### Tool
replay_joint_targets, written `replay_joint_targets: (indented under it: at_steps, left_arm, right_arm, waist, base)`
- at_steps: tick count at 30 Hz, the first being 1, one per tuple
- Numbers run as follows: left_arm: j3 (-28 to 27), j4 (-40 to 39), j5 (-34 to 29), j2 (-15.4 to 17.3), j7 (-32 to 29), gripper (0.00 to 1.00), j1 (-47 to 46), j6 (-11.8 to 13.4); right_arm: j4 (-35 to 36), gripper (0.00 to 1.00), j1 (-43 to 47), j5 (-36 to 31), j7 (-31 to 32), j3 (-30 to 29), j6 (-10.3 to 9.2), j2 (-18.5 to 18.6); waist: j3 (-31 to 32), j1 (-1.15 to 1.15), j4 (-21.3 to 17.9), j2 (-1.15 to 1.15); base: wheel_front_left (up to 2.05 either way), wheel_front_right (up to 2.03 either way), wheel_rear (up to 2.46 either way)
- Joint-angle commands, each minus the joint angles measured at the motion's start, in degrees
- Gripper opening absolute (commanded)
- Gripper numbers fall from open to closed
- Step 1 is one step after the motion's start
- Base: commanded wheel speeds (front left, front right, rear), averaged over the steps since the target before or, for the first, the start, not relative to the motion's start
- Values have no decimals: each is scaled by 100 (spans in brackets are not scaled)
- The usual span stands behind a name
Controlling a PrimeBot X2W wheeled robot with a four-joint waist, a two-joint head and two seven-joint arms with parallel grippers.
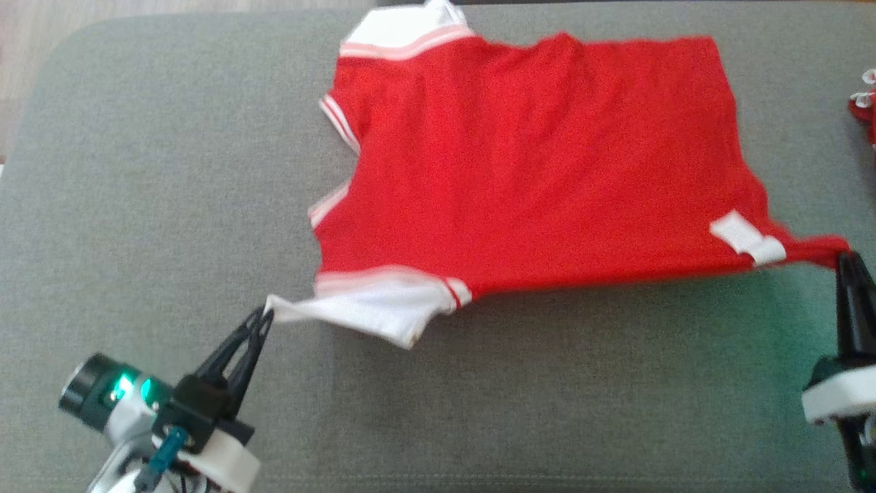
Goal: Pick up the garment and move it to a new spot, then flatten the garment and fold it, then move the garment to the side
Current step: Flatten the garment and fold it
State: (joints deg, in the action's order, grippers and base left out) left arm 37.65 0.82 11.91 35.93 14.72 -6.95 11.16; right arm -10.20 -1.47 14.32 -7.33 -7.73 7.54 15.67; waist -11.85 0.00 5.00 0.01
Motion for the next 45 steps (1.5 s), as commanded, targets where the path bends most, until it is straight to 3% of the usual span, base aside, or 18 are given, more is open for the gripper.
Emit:
replay_joint_targets:
  at_steps: [1, 8, 17, 24, 36, 42, 43, 44, 45]
  left_arm:
    - [-344, -87, 34, 173, 28, 0, -99, 47]
    - [-372, -137, -23, 112, 28, 0, 149, 68]
    - [-293, 303, 25, -326, 28, 0, -648, -259]
    - [-368, 980, -91, -688, 28, 0, -1687, -514]
    - [-433, 1824, -378, -901, 28, 0, -2738, -826]
    - [-473, 2022, -509, -984, 28, 0, -2982, -864]
    - [-486, 2064, -507, -1006, 28, 25, -2990, -867]
    - [-484, 2096, -514, -1034, 28, 100, -2990, -881]
    - [-484, 2096, -514, -1034, 28, 100, -2990, -881]
  right_arm:
    - [316, 0, 69, -34, 31, -51, -5, 110]
    - [950, 0, 602, -132, 409, -295, -5, -167]
    - [863, 0, 237, -366, 930, -253, -5, -392]
    - [311, 0, -519, -442, 912, -138, -5, -282]
    - [-534, 0, -1660, -712, 572, 354, -5, -107]
    - [-908, 0, -2048, -817, 354, 417, -5, -93]
    - [-976, 78, -2085, -818, 324, 421, -5, -108]
    - [-1034, 100, -2111, -826, 264, 402, -5, -122]
    - [-1034, 100, -2111, -826, 264, 402, -5, -122]
  waist:
    - [50, 0, 5, -1]
    - [131, 0, 28, -1]
    - [-187, 0, 64, -1]
    - [-530, 0, 28, -1]
    - [-1066, 0, -107, -1]
    - [-1193, 0, -101, -1]
    - [-1183, 0, -100, -1]
    - [-1156, 0, -92, -1]
    - [-1156, 0, -92, -1]
  base:
    - [0, 0, 0]
    - [0, 0, 0]
    - [0, 0, 0]
    - [0, 0, 0]
    - [0, 0, 0]
    - [0, 0, 0]
    - [0, 0, 0]
    - [0, 0, 0]
    - [0, 0, 0]
